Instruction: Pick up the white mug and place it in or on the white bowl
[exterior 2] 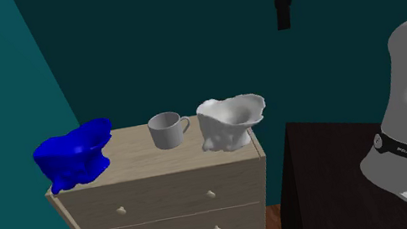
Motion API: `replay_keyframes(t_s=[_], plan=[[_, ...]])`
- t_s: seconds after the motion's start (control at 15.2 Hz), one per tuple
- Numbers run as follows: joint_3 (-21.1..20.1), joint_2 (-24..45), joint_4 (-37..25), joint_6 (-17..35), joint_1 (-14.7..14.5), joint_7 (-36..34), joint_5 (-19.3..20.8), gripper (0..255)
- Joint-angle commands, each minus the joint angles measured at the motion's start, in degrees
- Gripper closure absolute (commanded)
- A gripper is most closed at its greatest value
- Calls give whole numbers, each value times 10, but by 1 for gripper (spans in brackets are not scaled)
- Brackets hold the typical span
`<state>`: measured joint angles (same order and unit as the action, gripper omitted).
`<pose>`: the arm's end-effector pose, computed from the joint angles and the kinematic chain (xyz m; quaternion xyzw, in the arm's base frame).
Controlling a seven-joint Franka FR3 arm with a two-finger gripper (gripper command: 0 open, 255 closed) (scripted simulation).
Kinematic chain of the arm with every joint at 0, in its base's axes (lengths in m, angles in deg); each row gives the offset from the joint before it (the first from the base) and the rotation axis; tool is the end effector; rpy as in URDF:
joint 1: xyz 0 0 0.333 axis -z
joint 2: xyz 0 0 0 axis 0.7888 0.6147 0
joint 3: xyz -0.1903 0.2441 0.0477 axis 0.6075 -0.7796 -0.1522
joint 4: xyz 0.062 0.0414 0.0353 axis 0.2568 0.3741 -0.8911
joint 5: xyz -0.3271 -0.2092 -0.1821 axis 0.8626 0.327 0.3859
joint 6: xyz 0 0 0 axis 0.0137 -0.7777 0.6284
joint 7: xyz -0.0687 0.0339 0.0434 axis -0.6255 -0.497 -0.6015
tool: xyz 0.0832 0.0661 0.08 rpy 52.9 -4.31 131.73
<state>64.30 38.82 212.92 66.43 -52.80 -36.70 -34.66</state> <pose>0.3491 0.0111 0.5424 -0.9983 0.0278 0.0471 0.0203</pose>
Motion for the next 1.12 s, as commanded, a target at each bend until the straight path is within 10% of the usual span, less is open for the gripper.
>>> replay_keyframes(t_s=[0.0, 1.06], plan=[[0, 0, 0, 0, 0, 0, 0, 0], [-29, 328, -106, 223, -3, -22, 20, 0]])
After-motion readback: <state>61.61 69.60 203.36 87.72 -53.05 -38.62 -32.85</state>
